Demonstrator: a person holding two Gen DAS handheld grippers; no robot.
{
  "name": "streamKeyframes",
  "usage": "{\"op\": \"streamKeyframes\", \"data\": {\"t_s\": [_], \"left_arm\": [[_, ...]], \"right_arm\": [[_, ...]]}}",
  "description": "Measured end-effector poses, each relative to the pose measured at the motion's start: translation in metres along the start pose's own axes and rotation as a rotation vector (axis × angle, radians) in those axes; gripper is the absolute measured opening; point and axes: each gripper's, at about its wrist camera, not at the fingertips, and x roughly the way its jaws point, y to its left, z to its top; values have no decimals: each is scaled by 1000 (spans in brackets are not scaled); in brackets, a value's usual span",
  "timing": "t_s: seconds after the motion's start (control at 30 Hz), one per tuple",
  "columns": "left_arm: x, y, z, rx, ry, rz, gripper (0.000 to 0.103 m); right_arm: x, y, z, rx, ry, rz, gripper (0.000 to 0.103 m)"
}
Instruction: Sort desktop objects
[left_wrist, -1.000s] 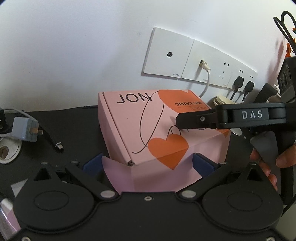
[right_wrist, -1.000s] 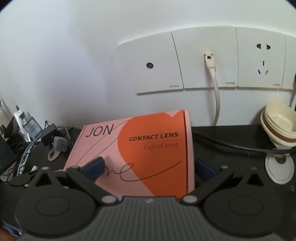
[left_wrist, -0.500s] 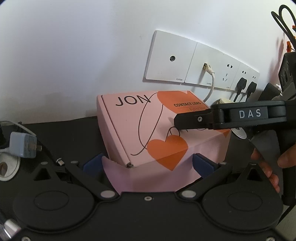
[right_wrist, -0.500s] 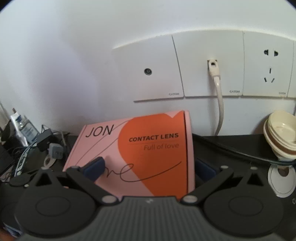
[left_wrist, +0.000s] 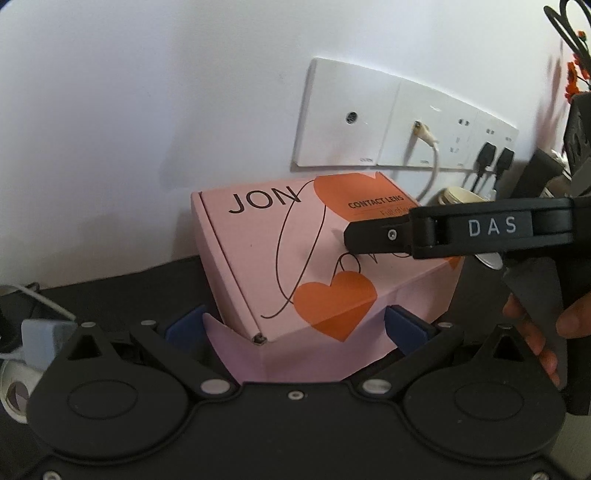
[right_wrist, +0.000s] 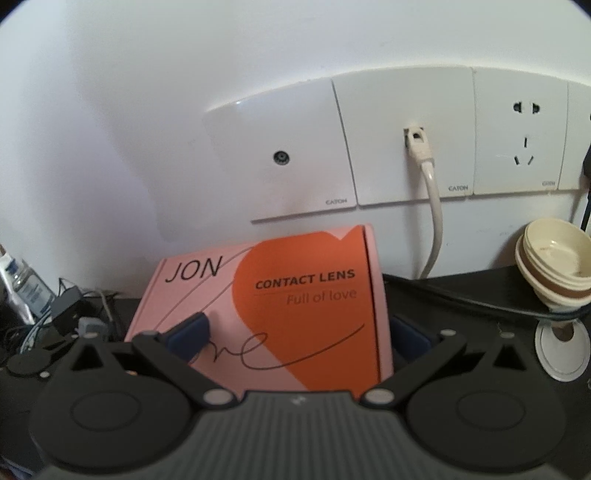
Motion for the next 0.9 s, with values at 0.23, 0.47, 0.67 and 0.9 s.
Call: {"op": "streamKeyframes", "data": {"t_s": [0.23, 0.47, 0.67, 0.9], "left_arm": [[6, 6, 4, 39, -4, -25, 103], [8, 11, 6, 66, -5, -28, 103], [4, 5, 4, 11, 20, -14, 103], [-19, 0, -2, -55, -33, -14, 103]], "right_arm": [[10, 1, 12, -2, 8, -8, 102], [12, 6, 13, 25, 5, -34, 102], [13, 4, 15, 41, 11, -32, 102], [-6, -10, 19, 76, -31, -18, 102]]}}
